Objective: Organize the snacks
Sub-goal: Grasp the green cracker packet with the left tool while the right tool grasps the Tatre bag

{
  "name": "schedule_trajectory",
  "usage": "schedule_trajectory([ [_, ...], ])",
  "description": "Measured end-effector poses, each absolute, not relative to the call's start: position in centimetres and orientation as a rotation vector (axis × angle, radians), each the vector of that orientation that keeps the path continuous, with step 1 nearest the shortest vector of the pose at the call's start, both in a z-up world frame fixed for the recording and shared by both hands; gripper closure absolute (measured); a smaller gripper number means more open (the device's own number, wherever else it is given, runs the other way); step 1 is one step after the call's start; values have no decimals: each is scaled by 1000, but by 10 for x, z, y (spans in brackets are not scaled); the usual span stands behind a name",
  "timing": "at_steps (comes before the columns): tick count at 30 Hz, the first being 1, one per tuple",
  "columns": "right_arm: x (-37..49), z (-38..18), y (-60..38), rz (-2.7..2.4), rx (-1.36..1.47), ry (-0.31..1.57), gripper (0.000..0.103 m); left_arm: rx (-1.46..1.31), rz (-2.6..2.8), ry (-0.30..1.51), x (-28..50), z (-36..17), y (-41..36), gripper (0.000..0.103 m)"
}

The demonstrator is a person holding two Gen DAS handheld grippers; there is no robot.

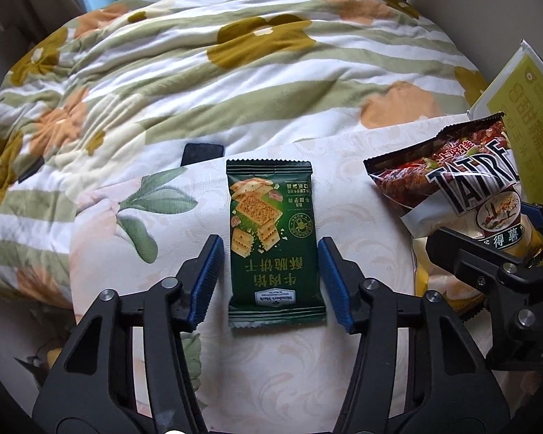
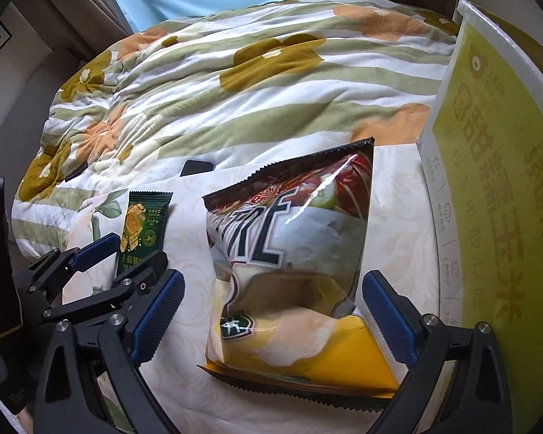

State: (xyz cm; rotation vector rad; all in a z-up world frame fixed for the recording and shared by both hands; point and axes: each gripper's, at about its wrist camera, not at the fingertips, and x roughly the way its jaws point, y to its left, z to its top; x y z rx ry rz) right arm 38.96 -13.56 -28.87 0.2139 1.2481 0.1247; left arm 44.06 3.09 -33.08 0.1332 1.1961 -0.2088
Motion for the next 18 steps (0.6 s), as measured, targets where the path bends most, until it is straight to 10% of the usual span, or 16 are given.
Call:
schedule_trajectory([
  [18,386,-291,-133,169,191,1236,47,5,-252,1249,416,-324,60,62],
])
